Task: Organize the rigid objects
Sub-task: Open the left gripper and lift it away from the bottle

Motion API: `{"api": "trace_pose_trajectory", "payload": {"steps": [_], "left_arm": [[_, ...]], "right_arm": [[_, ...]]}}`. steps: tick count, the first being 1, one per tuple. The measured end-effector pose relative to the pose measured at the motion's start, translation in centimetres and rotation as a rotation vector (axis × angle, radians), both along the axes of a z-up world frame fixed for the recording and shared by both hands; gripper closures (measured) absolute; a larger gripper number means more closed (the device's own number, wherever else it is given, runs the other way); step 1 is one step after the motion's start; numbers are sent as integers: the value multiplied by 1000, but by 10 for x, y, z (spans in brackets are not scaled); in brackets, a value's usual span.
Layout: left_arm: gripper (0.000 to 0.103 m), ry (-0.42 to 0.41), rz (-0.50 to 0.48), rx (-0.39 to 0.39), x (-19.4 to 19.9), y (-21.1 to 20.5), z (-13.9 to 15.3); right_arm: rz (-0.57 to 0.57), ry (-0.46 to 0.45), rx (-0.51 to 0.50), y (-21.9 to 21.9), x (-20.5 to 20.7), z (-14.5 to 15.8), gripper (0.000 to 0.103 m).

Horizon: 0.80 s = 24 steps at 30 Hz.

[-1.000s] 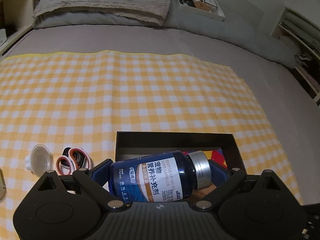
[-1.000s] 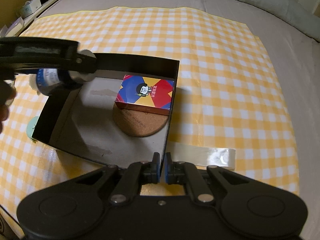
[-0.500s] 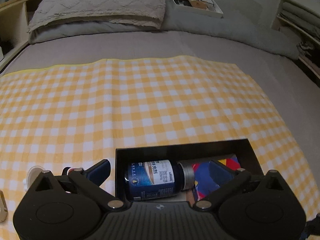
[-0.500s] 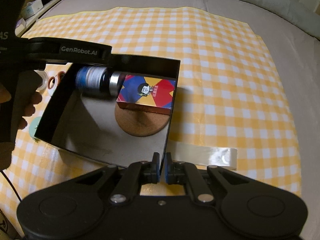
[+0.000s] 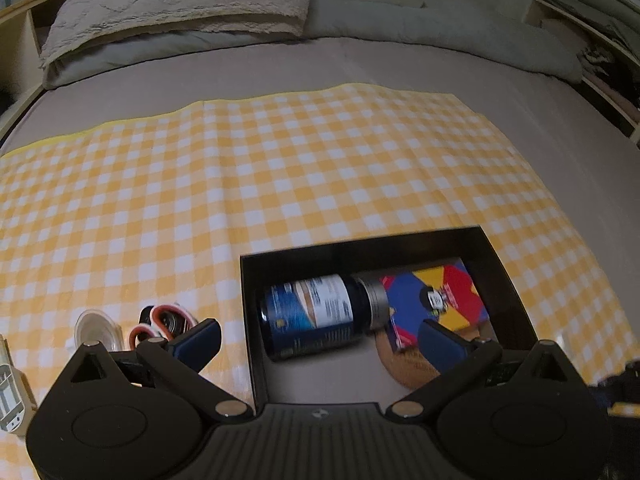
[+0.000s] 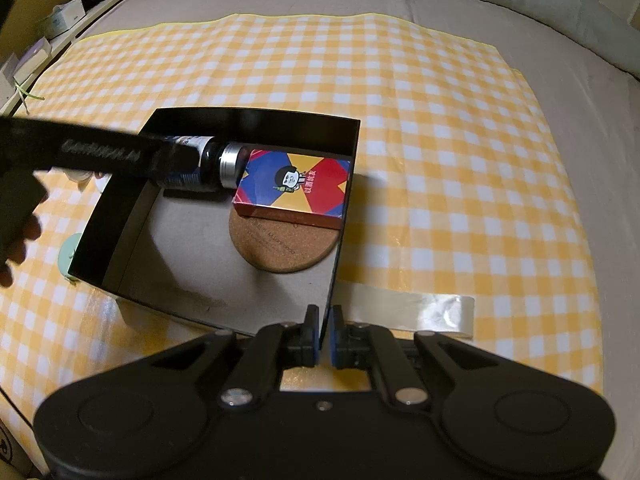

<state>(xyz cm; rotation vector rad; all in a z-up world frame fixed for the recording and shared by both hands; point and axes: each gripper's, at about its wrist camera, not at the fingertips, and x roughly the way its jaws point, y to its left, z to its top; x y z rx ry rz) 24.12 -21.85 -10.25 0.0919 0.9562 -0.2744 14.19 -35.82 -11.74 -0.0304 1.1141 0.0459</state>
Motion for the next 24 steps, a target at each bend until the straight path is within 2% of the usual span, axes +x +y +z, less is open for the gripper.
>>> {"api": "trace_pose_trajectory", "payload": {"steps": [14,24], "left_arm": [[0,21,-73,-9,-44,14,19],[0,35,-94,-2,-75,37,16]], "right_arm": [[-10,-4,-1,0,1,0,98],[-9,-8,-12,1,1,2,98]]}}
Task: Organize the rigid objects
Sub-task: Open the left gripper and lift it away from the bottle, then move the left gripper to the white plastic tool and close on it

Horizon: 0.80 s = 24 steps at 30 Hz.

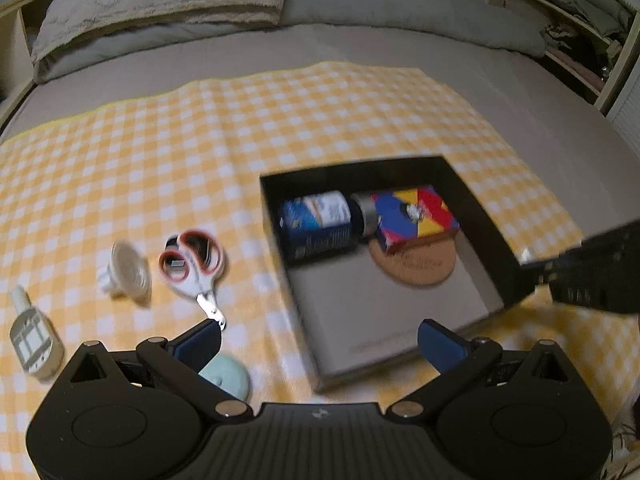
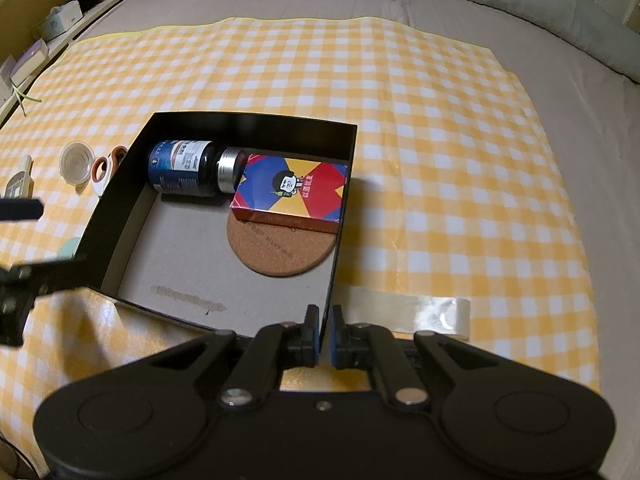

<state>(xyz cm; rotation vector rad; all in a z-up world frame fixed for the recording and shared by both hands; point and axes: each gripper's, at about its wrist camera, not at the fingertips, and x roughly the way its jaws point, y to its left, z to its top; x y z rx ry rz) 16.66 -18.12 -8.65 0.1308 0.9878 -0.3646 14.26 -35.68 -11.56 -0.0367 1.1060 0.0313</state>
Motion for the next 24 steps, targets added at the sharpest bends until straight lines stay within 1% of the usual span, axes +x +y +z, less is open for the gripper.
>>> {"api": "trace_pose_trajectory", "payload": {"steps": [2,9,15,19,24], "left_arm": [[0,13,-3,2,-6,7,-3],[0,20,7,-9,-19,37,-8],[0,20,62,-7,-17,73,-10],[0,5,99,11,-10,98,-11],[0,-26,103,67,0,129,-12]], "right_arm": [[4,-2,-12,2,0,1,98],[19,-10,-43,5,-1,1,98],[29,-8,-64,7,-2,-1,98],[27,-6,-63,6,-1,-1,98],[22,-2,-48,5,-1,-2,97]]}}
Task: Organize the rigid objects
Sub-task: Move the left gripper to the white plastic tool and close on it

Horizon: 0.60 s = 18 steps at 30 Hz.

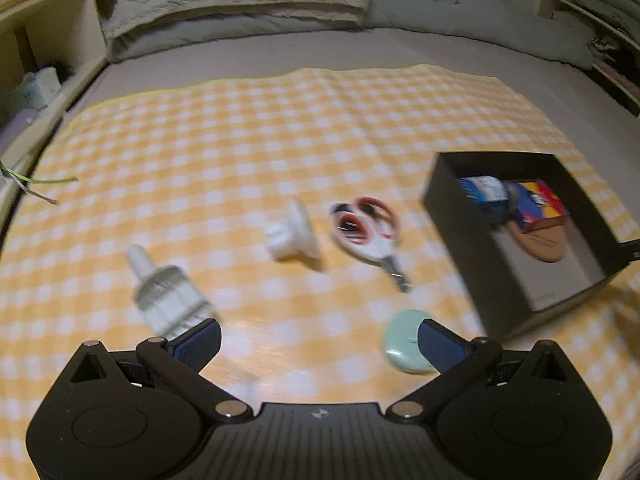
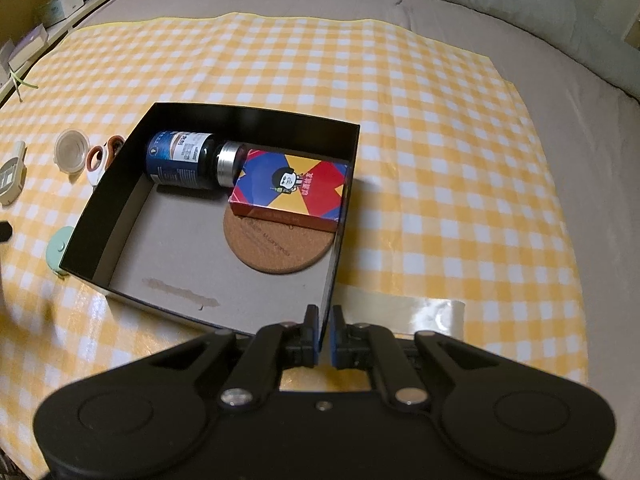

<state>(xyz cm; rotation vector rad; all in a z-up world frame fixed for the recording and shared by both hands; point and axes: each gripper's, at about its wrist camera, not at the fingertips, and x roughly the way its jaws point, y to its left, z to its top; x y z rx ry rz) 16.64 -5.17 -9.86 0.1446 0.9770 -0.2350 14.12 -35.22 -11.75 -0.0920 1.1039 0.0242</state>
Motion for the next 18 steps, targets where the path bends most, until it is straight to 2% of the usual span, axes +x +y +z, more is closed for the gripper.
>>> {"api": "trace_pose_trajectory", "payload": {"steps": [4,7,14,18], "left_arm": [[0,-42,0,32,13,28,0],[0,-70,-3,24,24,48,-1],[0,-71,66,-34,55,93,-7],[0,-51,110,-103,71,110,-15]], "right_arm": [[4,4,-2,0,0,0,97],[6,5,1,-1,0,0,97],[9,10,2,0,2,-2,97],[12,15,4,0,3,-3,97]]}}
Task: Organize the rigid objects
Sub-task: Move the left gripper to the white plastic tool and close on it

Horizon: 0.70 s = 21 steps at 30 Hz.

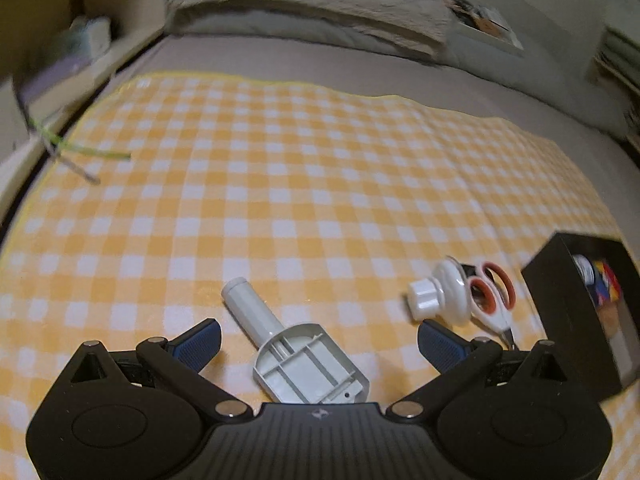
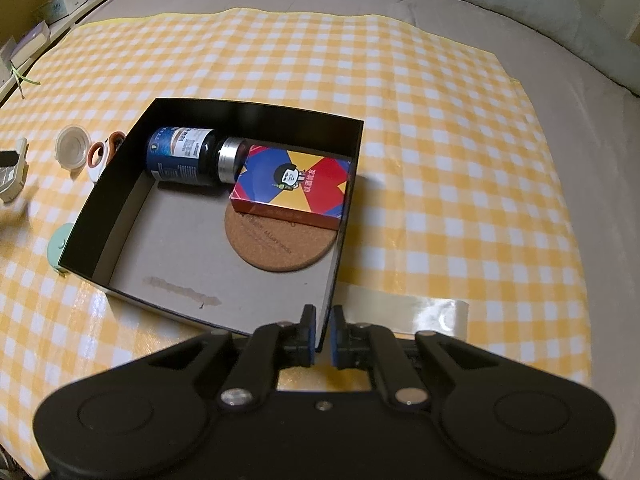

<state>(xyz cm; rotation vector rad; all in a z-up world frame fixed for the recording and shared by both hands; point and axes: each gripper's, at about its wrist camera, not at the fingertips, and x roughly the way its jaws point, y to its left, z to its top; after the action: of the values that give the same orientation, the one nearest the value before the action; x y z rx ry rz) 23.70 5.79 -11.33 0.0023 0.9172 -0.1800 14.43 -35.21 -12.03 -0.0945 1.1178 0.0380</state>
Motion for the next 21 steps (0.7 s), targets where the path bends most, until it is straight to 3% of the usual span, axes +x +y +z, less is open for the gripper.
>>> {"api": "trace_pose_trajectory", "payload": {"steps": [7,13,17,21], "left_arm": [[0,61,65,-107,13,9,-12],[0,137,2,-138,9,-5,-18],[0,144,-90,-98,0,-27,-18],[2,94,-171,44,-9,-51,-18]], "right_arm": [[2,2,2,-1,0,0,97],[6,2,3,0,0,0,97],[11,2,1,0,0,0,96],[14,1,-3,1,-1,0,96]]}}
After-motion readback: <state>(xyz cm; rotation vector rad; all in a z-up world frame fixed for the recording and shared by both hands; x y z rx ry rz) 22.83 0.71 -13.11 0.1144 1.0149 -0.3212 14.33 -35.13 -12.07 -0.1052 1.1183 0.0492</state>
